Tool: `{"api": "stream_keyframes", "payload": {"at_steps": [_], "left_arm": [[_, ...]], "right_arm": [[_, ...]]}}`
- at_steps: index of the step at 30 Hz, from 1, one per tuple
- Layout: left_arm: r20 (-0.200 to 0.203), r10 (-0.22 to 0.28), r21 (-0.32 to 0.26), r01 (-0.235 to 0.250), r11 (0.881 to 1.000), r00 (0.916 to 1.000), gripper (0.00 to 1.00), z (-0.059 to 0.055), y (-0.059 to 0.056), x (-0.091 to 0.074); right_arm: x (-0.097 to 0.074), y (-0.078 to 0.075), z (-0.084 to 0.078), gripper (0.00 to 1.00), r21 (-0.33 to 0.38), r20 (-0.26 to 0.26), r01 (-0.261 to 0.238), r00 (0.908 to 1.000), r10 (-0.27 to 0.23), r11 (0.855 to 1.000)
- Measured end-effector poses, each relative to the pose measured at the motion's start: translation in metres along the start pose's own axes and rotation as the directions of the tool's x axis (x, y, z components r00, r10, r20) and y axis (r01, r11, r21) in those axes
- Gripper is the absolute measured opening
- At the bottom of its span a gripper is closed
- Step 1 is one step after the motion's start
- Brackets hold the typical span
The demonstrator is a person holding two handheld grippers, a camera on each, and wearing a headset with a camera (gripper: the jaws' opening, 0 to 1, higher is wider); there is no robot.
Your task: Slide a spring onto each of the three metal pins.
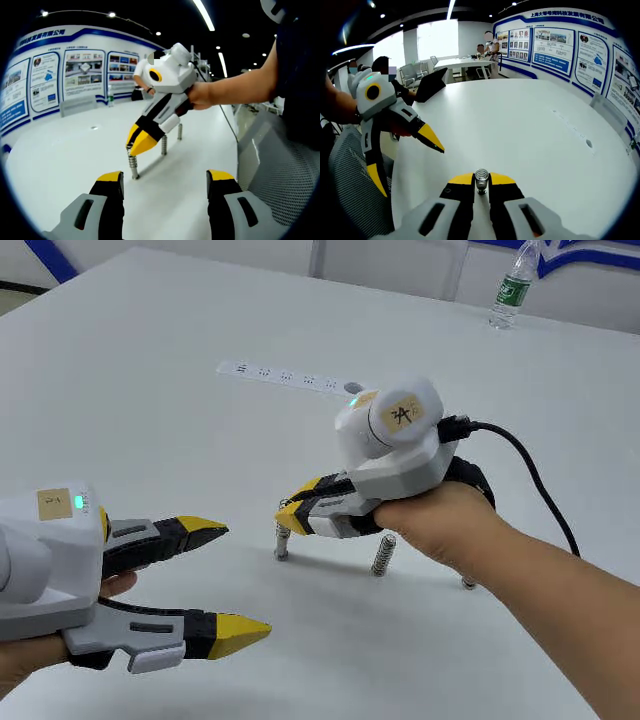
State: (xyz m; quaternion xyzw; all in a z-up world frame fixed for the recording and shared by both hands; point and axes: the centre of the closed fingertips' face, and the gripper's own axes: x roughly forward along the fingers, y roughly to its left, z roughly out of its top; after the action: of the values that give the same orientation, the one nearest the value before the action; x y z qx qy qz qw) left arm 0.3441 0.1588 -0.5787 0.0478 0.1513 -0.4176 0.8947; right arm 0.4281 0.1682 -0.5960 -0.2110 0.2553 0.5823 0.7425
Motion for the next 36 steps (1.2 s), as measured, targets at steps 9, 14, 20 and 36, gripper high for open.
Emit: {"api": "stream_keyframes", "payload": {"at_steps": [9,14,20,36], "left_arm": [[-0.004,0.000,-0.001,0.000,1.000,1.0000,0.68,-0.001,0.000,0.000],[-0.003,0.002,-0.003,-0.002,1.000,1.0000,0.68,0.000,0.001,0.000],[-0.005,0.004,-0.003,-0.004,1.000,1.0000,0.68,0.000,0.001,-0.001],[-0.004,0.003,0.000,-0.003,1.000,1.0000,0.69,0.002,0.001,0.000]], "right_arm": [[0.009,0.002,-0.011,0.12,0.003,-0.026,-0.002,0.9997,0.002,1.000],[0.013,0.004,-0.016,0.12,-0.004,-0.041,0.002,0.9992,-0.002,1.000],[0.016,0.006,-0.020,0.12,-0.015,-0.061,0.004,0.9981,-0.005,1.000],[0.011,0.007,-0.018,0.16,-0.019,-0.054,0.010,0.9985,-0.011,1.000]]}}
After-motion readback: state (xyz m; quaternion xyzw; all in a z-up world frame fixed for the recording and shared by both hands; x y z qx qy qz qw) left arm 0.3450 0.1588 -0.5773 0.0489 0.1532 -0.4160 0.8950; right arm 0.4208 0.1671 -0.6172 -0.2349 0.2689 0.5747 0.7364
